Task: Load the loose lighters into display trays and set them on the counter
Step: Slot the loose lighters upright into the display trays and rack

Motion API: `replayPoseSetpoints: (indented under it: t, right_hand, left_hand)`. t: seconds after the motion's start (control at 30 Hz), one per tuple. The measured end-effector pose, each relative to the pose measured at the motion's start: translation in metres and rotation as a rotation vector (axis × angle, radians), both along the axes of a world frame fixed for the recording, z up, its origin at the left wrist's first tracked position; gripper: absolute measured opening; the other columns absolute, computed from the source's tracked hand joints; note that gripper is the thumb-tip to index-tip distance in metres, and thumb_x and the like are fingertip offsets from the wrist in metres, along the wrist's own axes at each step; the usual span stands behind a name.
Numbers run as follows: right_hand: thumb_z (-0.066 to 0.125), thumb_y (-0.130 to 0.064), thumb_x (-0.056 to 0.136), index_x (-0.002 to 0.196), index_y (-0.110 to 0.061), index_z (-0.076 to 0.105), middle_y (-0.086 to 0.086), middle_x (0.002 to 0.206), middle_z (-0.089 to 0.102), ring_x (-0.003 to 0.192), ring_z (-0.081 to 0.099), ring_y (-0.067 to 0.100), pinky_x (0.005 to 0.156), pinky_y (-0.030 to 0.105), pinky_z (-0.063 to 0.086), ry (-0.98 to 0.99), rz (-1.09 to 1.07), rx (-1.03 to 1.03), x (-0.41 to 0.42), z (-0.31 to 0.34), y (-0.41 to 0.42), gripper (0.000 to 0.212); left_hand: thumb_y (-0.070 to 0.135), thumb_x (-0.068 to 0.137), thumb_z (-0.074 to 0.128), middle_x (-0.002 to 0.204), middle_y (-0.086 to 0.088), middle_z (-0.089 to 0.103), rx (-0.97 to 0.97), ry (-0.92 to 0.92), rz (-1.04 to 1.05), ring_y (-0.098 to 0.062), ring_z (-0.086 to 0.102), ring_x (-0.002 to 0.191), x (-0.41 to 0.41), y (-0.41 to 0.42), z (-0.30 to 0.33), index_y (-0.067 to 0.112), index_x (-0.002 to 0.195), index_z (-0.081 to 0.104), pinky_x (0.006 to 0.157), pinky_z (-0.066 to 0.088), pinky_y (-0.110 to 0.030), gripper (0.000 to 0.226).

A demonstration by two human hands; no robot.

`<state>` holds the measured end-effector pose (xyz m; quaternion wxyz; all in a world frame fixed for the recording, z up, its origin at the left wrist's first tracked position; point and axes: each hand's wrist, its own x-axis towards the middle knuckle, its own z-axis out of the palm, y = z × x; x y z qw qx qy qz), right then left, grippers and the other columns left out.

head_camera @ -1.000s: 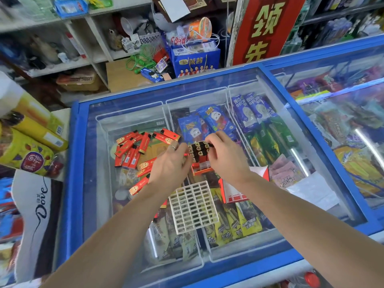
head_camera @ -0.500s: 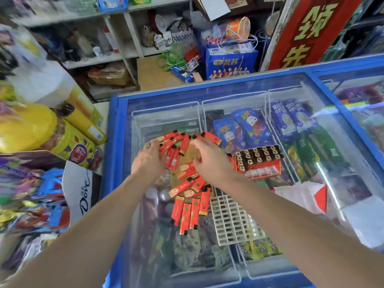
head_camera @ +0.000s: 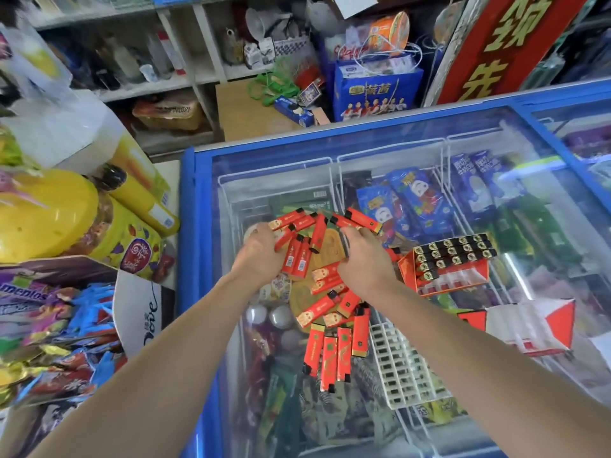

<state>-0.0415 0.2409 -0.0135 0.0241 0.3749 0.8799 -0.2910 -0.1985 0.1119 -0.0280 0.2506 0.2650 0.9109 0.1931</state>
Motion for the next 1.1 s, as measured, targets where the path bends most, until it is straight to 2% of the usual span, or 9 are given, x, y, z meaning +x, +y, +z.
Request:
replayPoseSetpoints:
  t: [0.13, 0.2, 0.3, 0.4, 0.53, 0.67, 0.8, 0.93, 1.1]
  right_hand:
    - [0.058, -0.011, 0.091, 0.152, -0.033, 0.035, 0.012, 0.144, 0.043, 0.130, 0.046, 0.033, 0.097, 0.043, 0.050, -0.004, 0.168, -0.046, -0.017, 0.000, -0.009, 0.069]
    - [0.052, -0.020, 0.096, 0.154, -0.037, 0.029, 0.014, 0.149, 0.036, 0.138, 0.035, 0.035, 0.106, 0.051, 0.044, -0.110, 0.240, -0.021, -0.027, -0.003, -0.014, 0.065]
    - [0.048, -0.027, 0.098, 0.154, -0.033, 0.031, 0.014, 0.153, 0.033, 0.142, 0.027, 0.036, 0.112, 0.049, 0.035, -0.232, 0.265, 0.066, -0.037, -0.006, -0.021, 0.060]
    - [0.057, -0.021, 0.094, 0.146, -0.021, 0.047, 0.013, 0.142, 0.048, 0.135, 0.039, 0.034, 0.107, 0.045, 0.042, -0.139, 0.197, 0.086, -0.036, -0.006, -0.026, 0.053]
    - [0.060, -0.009, 0.090, 0.125, -0.011, 0.061, 0.010, 0.120, 0.061, 0.114, 0.058, 0.030, 0.085, 0.036, 0.052, -0.006, 0.139, 0.074, -0.023, -0.005, -0.022, 0.035]
    - [0.057, -0.009, 0.092, 0.138, -0.016, 0.056, 0.010, 0.133, 0.058, 0.120, 0.055, 0.030, 0.092, 0.044, 0.054, -0.002, 0.212, 0.034, -0.011, -0.002, -0.016, 0.047]
    - [0.058, -0.006, 0.090, 0.134, -0.014, 0.057, 0.009, 0.127, 0.061, 0.117, 0.056, 0.028, 0.089, 0.044, 0.055, 0.037, 0.147, 0.061, 0.002, -0.007, -0.013, 0.045]
    - [0.063, -0.007, 0.089, 0.131, -0.013, 0.057, 0.008, 0.126, 0.057, 0.116, 0.054, 0.025, 0.093, 0.041, 0.054, 0.029, 0.062, 0.095, 0.015, -0.012, -0.008, 0.042]
    - [0.058, -0.001, 0.090, 0.121, -0.013, 0.056, 0.005, 0.119, 0.055, 0.109, 0.053, 0.022, 0.088, 0.038, 0.054, 0.130, 0.003, 0.128, 0.027, -0.011, -0.015, 0.032]
  left_hand:
    - [0.018, 0.099, 0.050, 0.080, -0.003, 0.060, 0.131, -0.176, 0.225, -0.013, 0.057, 0.059, -0.006, -0.016, 0.002, 0.003, 0.114, 0.045, 0.040, 0.036, -0.023, 0.022]
    - [0.020, 0.097, 0.048, 0.078, -0.004, 0.059, 0.166, -0.272, 0.336, -0.013, 0.054, 0.058, -0.008, -0.022, 0.001, 0.003, 0.113, 0.047, 0.042, 0.037, -0.023, 0.023]
    - [0.025, 0.097, 0.048, 0.082, -0.003, 0.062, 0.200, -0.351, 0.448, -0.014, 0.055, 0.063, -0.008, -0.032, 0.001, 0.013, 0.111, 0.051, 0.052, 0.040, -0.027, 0.019]
    - [0.044, 0.100, 0.052, 0.088, 0.003, 0.068, 0.230, -0.381, 0.437, -0.007, 0.061, 0.068, -0.002, -0.039, 0.000, 0.019, 0.106, 0.059, 0.054, 0.041, -0.026, 0.027]
    - [0.038, 0.099, 0.056, 0.083, 0.001, 0.066, 0.190, -0.338, 0.362, -0.010, 0.055, 0.060, 0.007, -0.039, -0.007, 0.015, 0.104, 0.060, 0.050, 0.041, -0.026, 0.024]
    - [0.043, 0.095, 0.064, 0.099, -0.006, 0.065, 0.027, -0.215, 0.244, -0.021, 0.063, 0.082, 0.017, -0.027, -0.010, 0.009, 0.124, 0.050, 0.054, 0.040, -0.028, 0.047]
    - [0.049, 0.095, 0.064, 0.110, -0.010, 0.062, -0.100, -0.052, 0.166, -0.027, 0.060, 0.093, 0.019, -0.021, -0.014, 0.006, 0.132, 0.045, 0.064, 0.044, -0.034, 0.060]
    - [0.041, 0.096, 0.067, 0.097, -0.005, 0.062, -0.115, -0.104, 0.167, -0.017, 0.058, 0.074, 0.012, -0.017, -0.009, 0.007, 0.132, 0.054, 0.051, 0.037, -0.026, 0.051]
    - [0.037, 0.095, 0.067, 0.085, -0.005, 0.061, -0.140, -0.138, 0.156, -0.012, 0.056, 0.064, 0.012, -0.021, -0.010, 0.010, 0.106, 0.056, 0.048, 0.038, -0.025, 0.032]
